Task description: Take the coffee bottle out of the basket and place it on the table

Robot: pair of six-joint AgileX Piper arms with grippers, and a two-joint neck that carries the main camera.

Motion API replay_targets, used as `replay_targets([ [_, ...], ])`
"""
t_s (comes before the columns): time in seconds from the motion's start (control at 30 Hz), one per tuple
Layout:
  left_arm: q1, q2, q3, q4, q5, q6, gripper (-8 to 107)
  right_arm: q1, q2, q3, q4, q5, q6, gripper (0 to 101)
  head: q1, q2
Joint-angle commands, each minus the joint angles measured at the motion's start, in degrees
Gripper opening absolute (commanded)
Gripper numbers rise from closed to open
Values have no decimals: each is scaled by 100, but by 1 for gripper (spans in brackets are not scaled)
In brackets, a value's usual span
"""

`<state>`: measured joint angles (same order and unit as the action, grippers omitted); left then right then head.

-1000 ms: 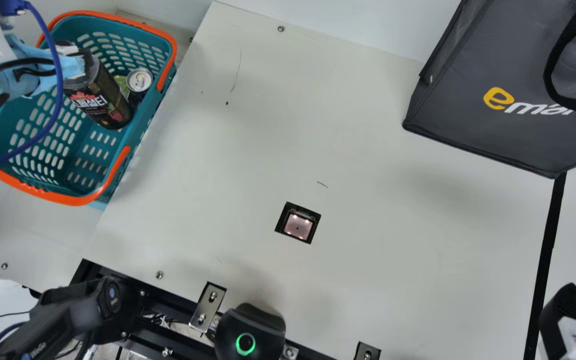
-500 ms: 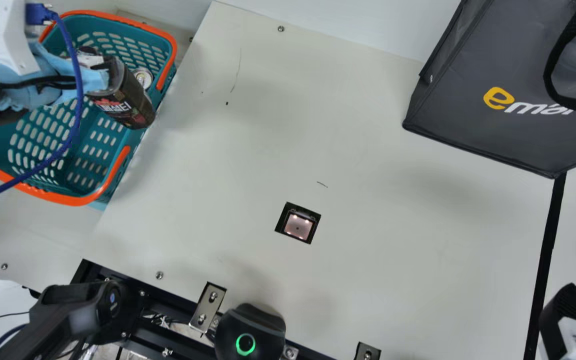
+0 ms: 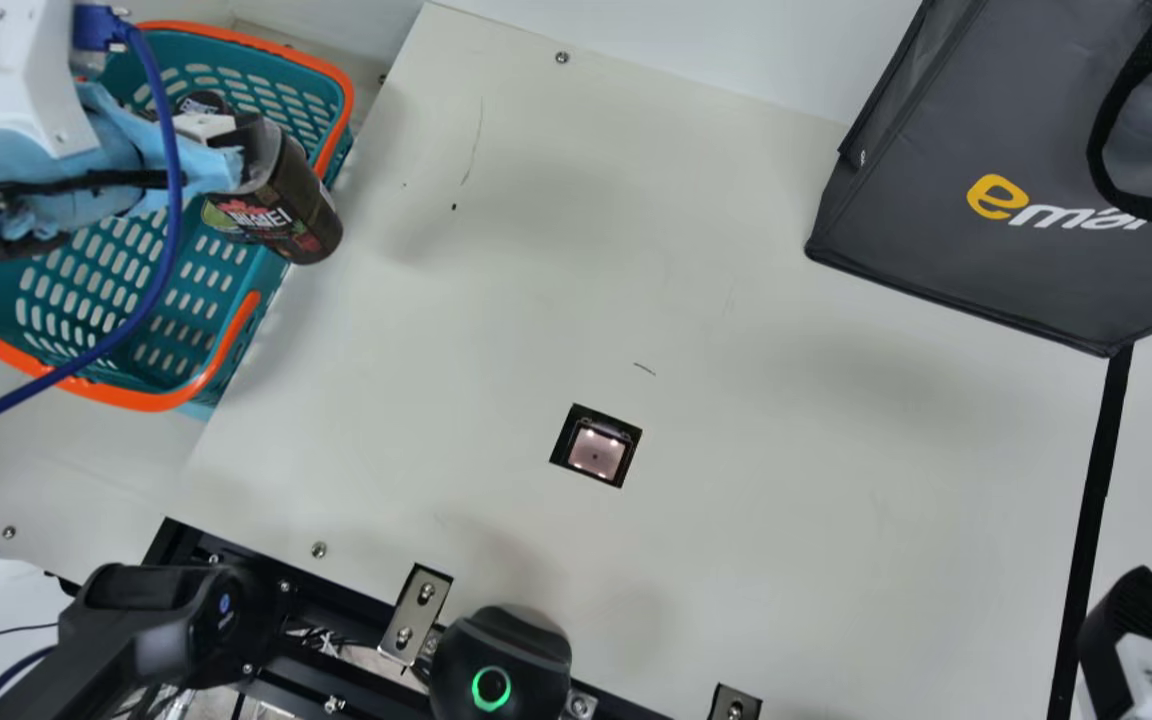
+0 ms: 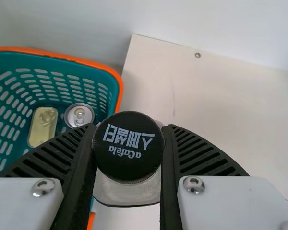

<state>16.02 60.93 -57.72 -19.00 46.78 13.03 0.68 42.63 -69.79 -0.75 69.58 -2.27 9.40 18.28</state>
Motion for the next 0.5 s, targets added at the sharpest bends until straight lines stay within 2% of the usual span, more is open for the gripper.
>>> replay_targets([
  [0.0, -110, -53, 25, 44, 27, -73, 10, 0, 0, 0, 0, 0, 0, 91, -148, 14],
  [0.47, -699, -375, 284, 312, 61, -434, 10, 0, 0, 0, 0, -6, 0, 91, -148, 14],
])
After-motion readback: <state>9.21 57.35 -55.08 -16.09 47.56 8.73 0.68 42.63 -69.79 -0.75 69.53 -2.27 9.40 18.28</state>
